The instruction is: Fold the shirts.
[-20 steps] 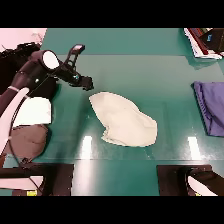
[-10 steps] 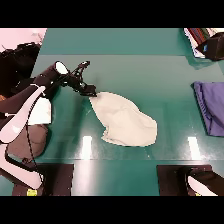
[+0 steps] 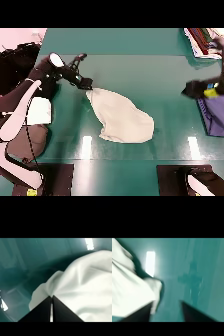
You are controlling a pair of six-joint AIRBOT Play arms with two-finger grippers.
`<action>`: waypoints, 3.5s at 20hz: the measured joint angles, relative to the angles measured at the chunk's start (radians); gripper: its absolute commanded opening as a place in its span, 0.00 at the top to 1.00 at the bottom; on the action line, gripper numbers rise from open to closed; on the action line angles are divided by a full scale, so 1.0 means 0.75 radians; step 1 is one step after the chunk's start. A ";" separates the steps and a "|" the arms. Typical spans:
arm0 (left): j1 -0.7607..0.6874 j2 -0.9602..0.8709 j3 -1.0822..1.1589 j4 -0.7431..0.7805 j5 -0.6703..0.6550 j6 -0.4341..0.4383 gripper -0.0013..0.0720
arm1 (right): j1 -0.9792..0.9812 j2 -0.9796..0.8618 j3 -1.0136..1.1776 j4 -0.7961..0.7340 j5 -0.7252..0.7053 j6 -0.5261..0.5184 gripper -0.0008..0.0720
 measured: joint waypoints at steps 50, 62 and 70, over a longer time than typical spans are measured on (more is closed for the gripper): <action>-0.229 0.628 -0.654 0.095 0.019 -0.095 0.28 | 0.051 -0.654 0.576 0.104 0.193 -0.119 0.97; 0.275 0.543 -0.514 0.084 -0.061 -0.077 0.30 | 0.039 -0.612 0.491 0.084 0.095 -0.119 0.96; 0.356 0.434 -0.784 -0.005 0.070 -0.001 0.30 | 0.038 -0.593 0.490 0.086 0.066 -0.119 0.97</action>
